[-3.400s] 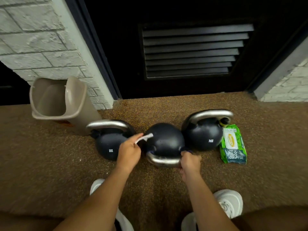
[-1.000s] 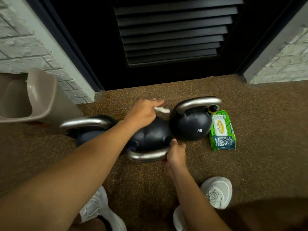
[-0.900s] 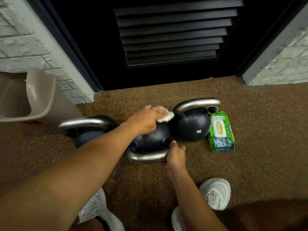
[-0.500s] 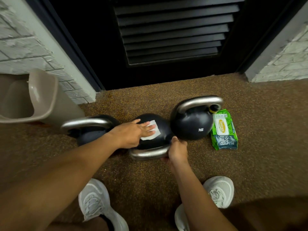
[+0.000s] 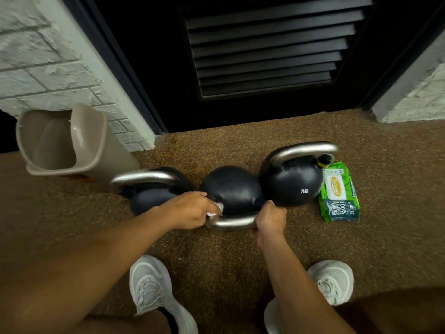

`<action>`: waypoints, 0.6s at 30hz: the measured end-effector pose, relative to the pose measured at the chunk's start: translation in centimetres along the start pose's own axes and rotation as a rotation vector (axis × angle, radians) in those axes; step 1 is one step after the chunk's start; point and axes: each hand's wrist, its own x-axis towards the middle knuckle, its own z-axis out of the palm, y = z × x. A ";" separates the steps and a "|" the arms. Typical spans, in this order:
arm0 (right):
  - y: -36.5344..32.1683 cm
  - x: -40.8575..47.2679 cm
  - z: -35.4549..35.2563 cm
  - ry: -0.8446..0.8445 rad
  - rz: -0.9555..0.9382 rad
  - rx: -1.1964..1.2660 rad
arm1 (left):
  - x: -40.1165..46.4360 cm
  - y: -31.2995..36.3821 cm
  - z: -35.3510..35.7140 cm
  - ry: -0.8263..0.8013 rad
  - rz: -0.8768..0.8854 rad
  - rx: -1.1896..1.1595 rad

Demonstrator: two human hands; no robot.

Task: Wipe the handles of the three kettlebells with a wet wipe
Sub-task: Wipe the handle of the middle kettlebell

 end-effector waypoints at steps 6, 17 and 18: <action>0.1 -0.7 0.1 0.011 -0.010 -0.021 | -0.5 1.7 -0.5 -0.062 -0.063 -0.095; -0.2 -1.4 0.9 0.025 -0.077 -0.070 | 1.8 6.8 -2.9 -0.183 -0.189 -0.001; -0.3 -1.5 1.0 0.023 -0.073 -0.054 | 2.1 7.3 -2.9 -0.144 -0.204 -0.012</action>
